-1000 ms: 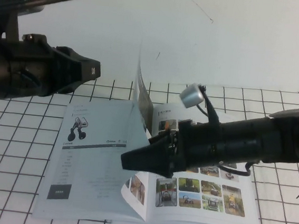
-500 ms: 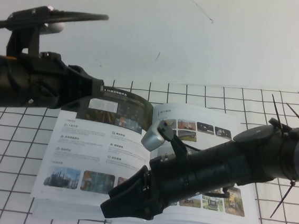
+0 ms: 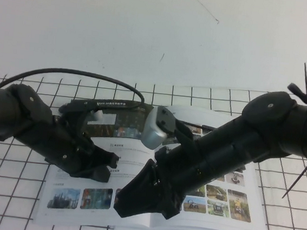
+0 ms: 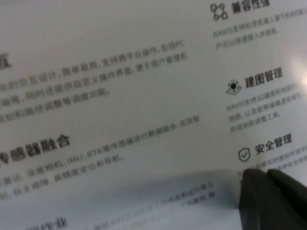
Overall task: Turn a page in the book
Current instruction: Open the closed book
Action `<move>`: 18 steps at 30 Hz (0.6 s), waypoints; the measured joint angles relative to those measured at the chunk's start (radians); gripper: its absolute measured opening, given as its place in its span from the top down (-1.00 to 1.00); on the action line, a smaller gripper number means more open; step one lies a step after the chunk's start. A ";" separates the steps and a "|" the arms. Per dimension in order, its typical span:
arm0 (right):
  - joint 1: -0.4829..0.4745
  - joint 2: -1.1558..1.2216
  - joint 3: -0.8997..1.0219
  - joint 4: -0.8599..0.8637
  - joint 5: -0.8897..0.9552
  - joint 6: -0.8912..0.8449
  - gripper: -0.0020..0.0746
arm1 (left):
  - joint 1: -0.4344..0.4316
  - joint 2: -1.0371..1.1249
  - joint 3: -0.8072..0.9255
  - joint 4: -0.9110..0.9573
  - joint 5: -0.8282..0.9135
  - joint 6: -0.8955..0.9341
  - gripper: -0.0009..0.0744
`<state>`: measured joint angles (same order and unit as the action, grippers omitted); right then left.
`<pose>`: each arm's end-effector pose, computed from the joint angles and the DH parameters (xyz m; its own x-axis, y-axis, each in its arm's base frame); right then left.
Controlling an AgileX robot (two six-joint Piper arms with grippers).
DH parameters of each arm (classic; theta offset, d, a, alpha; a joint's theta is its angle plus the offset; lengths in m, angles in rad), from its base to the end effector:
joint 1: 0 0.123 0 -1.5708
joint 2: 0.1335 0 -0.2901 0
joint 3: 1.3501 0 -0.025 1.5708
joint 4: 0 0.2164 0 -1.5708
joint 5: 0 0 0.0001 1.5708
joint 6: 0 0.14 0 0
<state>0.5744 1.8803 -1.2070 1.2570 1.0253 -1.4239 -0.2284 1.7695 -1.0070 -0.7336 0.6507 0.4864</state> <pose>0.2391 0.2904 0.2153 -0.4087 -0.5422 -0.7342 -0.8902 0.0592 0.4517 0.3053 -0.1293 0.1627 -0.9438 0.0924 -0.3173 0.2281 0.8768 -0.4234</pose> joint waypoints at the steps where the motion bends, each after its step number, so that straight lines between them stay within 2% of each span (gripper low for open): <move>1: 0.000 -0.010 -0.013 -0.045 0.007 0.028 0.37 | 0.000 0.023 0.000 0.002 -0.002 0.000 0.98; 5: -0.027 -0.045 -0.040 -0.163 0.022 0.103 0.72 | 0.000 0.089 -0.004 0.002 -0.019 -0.008 0.98; 8: -0.052 -0.081 -0.042 -0.182 0.025 0.123 0.88 | 0.000 0.099 -0.010 0.002 -0.017 -0.009 0.99; 13: -0.101 -0.165 -0.042 -0.197 0.021 0.158 0.95 | 0.000 0.062 -0.010 0.019 -0.015 -0.009 0.98; 18: -0.151 -0.273 -0.042 -0.216 -0.043 0.206 0.95 | 0.000 -0.111 -0.010 0.030 -0.021 -0.009 0.98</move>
<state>0.4230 1.6070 -1.2489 1.0411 0.9824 -1.2175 -0.2284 1.6581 -1.0172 -0.7036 0.6296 0.4772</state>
